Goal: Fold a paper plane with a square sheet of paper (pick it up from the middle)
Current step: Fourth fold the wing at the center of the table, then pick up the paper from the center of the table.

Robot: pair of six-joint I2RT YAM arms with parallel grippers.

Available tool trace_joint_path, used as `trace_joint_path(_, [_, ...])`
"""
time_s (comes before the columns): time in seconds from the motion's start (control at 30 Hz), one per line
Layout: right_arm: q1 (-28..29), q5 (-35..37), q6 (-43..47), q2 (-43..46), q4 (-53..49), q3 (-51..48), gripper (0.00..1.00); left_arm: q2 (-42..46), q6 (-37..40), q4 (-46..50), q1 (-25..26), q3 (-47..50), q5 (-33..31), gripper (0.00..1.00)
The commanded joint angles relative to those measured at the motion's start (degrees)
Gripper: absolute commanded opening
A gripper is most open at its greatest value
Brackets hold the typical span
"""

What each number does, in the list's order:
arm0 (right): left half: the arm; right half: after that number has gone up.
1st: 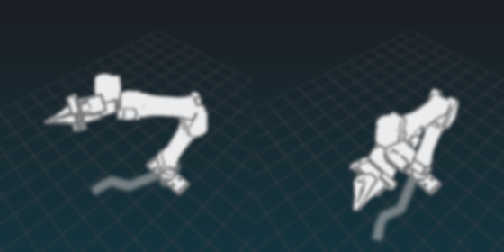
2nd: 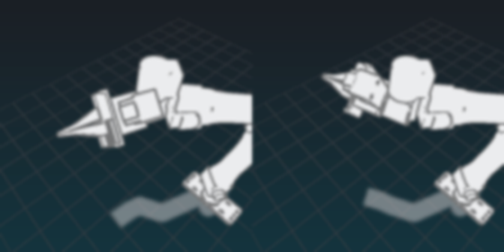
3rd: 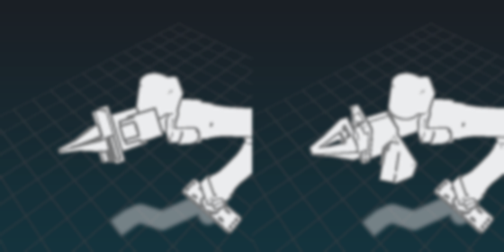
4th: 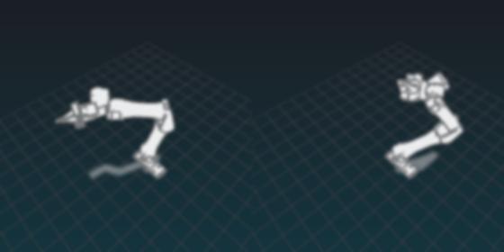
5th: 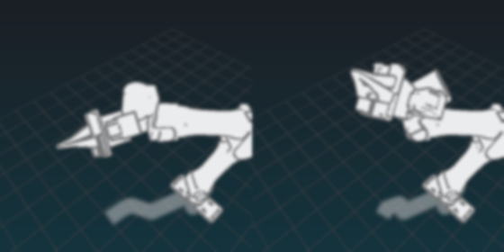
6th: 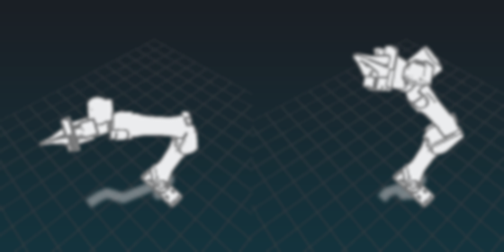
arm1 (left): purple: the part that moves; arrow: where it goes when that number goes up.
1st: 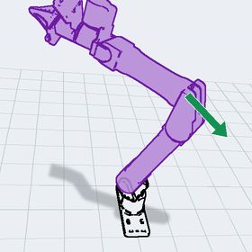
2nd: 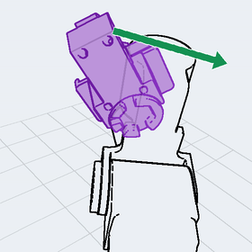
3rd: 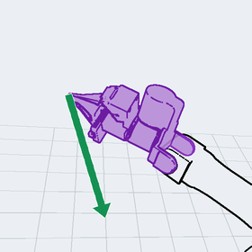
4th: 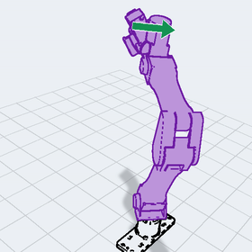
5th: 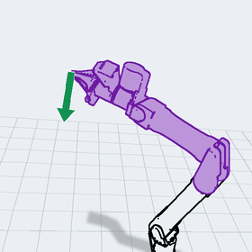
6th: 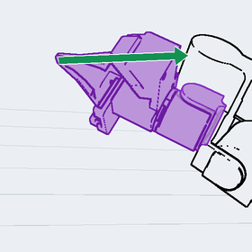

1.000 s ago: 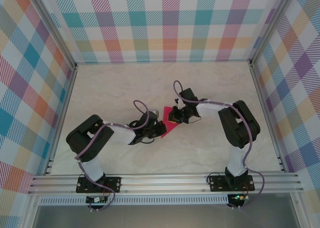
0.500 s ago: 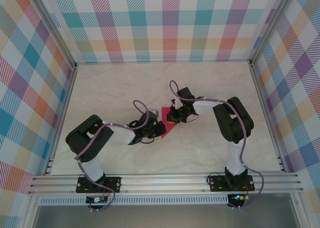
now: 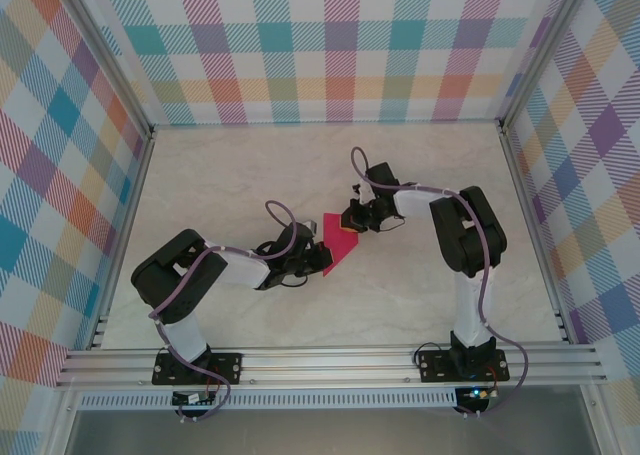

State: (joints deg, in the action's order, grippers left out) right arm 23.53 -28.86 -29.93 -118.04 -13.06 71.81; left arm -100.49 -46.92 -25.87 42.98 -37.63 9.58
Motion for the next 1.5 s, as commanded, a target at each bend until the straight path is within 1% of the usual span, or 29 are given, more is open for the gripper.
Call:
trace_joint_path(0.0, [-2.22,4.77,1.91,-2.7,1.19,2.43,0.05,-1.64,0.96,11.48,-0.38,3.26,1.75,0.0])
trace_joint_path(0.2, [-4.46,6.39,2.07,-4.01,0.24,5.48,0.05,-1.35,1.13,11.54,-0.27,3.28,1.86,0.0])
trace_joint_path(0.3, [-5.8,7.18,1.39,-4.19,-2.21,8.23,0.06,-1.06,1.17,11.54,-0.31,3.17,2.01,0.0])
trace_joint_path(0.5, [-6.04,7.92,1.08,1.1,-4.72,9.59,0.11,0.28,2.14,12.92,-0.31,1.42,1.74,0.01])
trace_joint_path(0.57, [-6.04,7.87,0.55,4.32,-4.57,7.64,0.16,1.72,2.84,13.54,-0.27,0.27,1.8,0.03])
trace_joint_path(0.6, [-6.04,7.69,0.24,5.9,-4.27,6.19,0.19,2.58,3.05,13.94,-0.27,-0.24,1.75,0.05])
trace_joint_path(0.67, [-5.95,7.25,-0.93,10.59,-2.44,1.42,0.32,5.36,3.41,14.05,-0.28,-1.15,1.3,0.14])
trace_joint_path(0.77, [-5.92,6.01,-2.96,16.34,0.37,-5.65,0.46,10.07,3.99,15.61,-0.31,-2.0,-0.97,0.25])
trace_joint_path(0.9, [-4.34,4.85,-3.9,21.94,2.08,-12.64,0.55,15.03,4.58,18.44,-0.54,-1.57,-5.88,0.4])
trace_joint_path(1.03, [-1.17,3.73,-4.73,24.77,3.78,-17.12,0.61,16.35,4.81,20.15,-1.58,-1.71,-6.62,0.52])
trace_joint_path(1.1, [0.28,3.25,-4.71,24.33,4.34,-17.44,0.62,16.46,4.2,19.66,-2.17,-1.34,-6.84,0.57])
trace_joint_path(1.2, [1.75,1.8,-4.67,21.43,6.23,-16.6,0.62,17.12,3.56,19.14,-2.9,-0.51,-8.15,0.63])
trace_joint_path(1.27, [2.51,-0.32,-4.58,19.07,7.56,-15.45,0.61,18.07,3.0,19.28,-3.37,0.33,-9.76,0.68])
trace_joint_path(1.33, [3.5,-0.92,-4.43,16.85,8.52,-14.33,0.59,19.38,2.67,19.67,-4.02,1.0,-10.59,0.72])
trace_joint_path(1.47, [4.86,-1.19,-4.3,12.49,8.61,-11.9,0.54,21.34,3.53,20.61,-5.13,1.72,-9.53,0.8])
